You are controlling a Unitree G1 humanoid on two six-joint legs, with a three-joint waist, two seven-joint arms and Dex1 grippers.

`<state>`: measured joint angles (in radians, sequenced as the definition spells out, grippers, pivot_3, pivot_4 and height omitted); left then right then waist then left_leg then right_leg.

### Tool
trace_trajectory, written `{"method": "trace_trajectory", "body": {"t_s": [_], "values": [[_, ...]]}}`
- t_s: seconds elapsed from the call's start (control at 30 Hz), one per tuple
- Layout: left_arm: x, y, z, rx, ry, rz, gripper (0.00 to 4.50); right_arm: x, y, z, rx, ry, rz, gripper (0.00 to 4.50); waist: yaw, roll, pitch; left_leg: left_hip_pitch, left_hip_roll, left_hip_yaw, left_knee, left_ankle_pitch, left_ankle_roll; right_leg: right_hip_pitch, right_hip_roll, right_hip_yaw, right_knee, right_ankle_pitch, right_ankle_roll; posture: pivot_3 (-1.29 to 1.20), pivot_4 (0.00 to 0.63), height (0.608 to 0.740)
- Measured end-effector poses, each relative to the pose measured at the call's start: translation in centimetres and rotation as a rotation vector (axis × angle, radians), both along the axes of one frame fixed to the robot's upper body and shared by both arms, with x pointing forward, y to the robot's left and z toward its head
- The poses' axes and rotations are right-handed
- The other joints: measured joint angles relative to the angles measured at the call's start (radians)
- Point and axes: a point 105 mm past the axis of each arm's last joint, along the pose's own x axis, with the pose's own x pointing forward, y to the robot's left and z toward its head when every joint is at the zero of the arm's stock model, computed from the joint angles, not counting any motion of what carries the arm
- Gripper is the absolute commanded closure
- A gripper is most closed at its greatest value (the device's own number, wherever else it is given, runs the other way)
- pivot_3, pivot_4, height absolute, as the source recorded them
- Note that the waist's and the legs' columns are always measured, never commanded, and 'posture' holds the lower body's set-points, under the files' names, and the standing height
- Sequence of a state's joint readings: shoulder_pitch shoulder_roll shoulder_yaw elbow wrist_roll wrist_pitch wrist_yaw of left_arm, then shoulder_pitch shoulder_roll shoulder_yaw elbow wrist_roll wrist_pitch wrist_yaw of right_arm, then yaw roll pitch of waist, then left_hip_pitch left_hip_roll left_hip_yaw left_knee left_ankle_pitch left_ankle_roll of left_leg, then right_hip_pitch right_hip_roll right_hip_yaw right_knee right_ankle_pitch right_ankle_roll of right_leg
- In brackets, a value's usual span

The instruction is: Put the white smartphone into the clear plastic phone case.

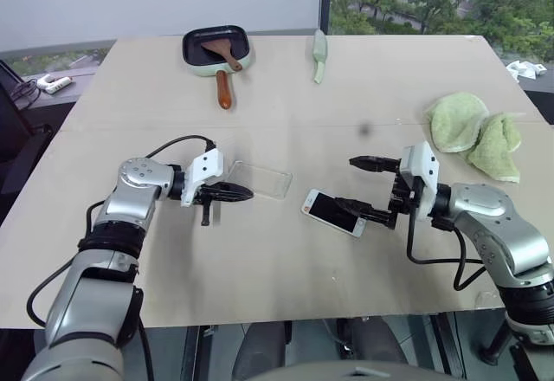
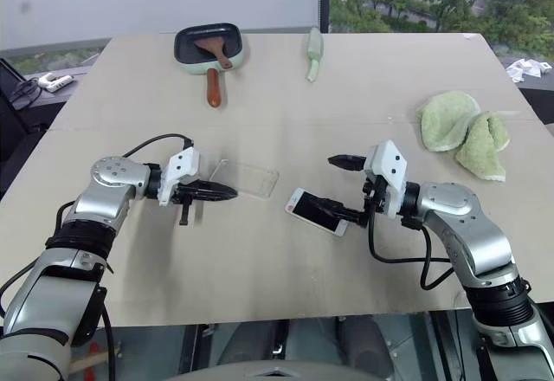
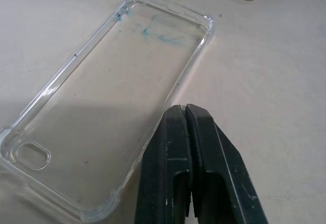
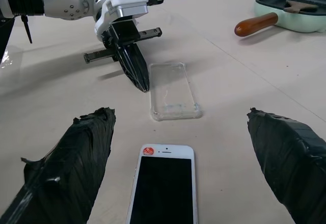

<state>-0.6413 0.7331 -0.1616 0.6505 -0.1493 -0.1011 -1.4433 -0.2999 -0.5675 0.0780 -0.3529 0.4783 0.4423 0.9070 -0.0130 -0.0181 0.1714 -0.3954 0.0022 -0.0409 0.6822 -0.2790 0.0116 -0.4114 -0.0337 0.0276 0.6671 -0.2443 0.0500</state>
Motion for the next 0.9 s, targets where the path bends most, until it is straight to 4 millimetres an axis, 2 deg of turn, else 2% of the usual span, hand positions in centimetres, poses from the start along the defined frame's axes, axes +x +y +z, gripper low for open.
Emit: {"method": "trace_trajectory", "body": {"t_s": [0.2, 0.23, 0.33, 0.5, 0.57, 0.73, 0.9], "values": [[-0.2, 0.0, 0.0, -0.016, 0.011, 0.002, 4.41, 0.0, 0.0, 0.0, 0.002, 0.000, 0.001, 0.00, -0.001, 0.000, 0.000, 0.000, 0.000, 0.000, 0.000, 0.000, 0.000, 0.000, 0.000, 0.000, 0.000, 0.000, 0.000, 0.00, 0.150, 0.740], [-0.3, 0.0, 0.0, -0.030, 0.020, 0.006, 4.20, 0.0, 0.1, 0.0, 0.003, 0.000, 0.001, 0.00, -0.001, 0.000, 0.000, 0.000, 0.000, 0.000, 0.000, 0.000, 0.000, 0.000, 0.000, 0.000, 0.000, 0.000, 0.000, 0.00, 0.150, 0.740], [-0.6, -0.8, 0.2, -0.079, 0.054, -0.012, 3.22, 0.0, 0.1, 0.0, 0.004, 0.000, 0.001, 0.00, 0.001, 0.000, 0.000, -0.001, 0.000, 0.000, 0.000, 0.000, 0.000, 0.000, 0.000, 0.000, 0.000, 0.000, 0.000, 0.00, 0.150, 0.740], [-0.5, -2.2, 2.3, -0.157, 0.000, -0.050, 0.83, 0.0, 0.1, 0.0, 0.005, 0.000, 0.000, 0.00, -0.001, 0.000, 0.000, -0.002, 0.001, -0.002, 0.001, 0.000, 0.000, -0.001, 0.000, 0.000, -0.001, 0.000, 0.000, 0.00, 0.150, 0.740], [-0.4, -2.4, 3.4, -0.192, -0.034, -0.057, 0.05, 0.0, 0.1, 0.0, 0.005, 0.000, -0.001, 0.00, -0.003, 0.000, 0.000, -0.002, 0.000, -0.006, 0.001, 0.000, 0.000, -0.001, 0.000, 0.000, -0.001, 0.000, 0.000, 0.00, 0.150, 0.740], [-0.2, -2.2, 3.5, -0.179, -0.055, -0.051, 0.05, 0.0, 0.2, 0.0, 0.011, 0.000, 0.000, 0.00, -0.002, 0.000, 0.000, -0.002, 0.000, -0.006, 0.001, 0.000, 0.000, -0.001, 0.000, 0.000, -0.001, 0.000, 0.000, 0.00, 0.150, 0.740], [1.3, -0.9, 1.8, -0.055, -0.093, 0.023, 0.05, 0.0, 0.3, 0.0, 0.017, 0.000, 0.001, 0.00, 0.000, 0.000, 0.000, -0.002, -0.002, -0.006, 0.001, 0.000, 0.000, -0.001, 0.000, -0.001, -0.001, 0.000, 0.000, 0.00, 0.150, 0.740]]}}
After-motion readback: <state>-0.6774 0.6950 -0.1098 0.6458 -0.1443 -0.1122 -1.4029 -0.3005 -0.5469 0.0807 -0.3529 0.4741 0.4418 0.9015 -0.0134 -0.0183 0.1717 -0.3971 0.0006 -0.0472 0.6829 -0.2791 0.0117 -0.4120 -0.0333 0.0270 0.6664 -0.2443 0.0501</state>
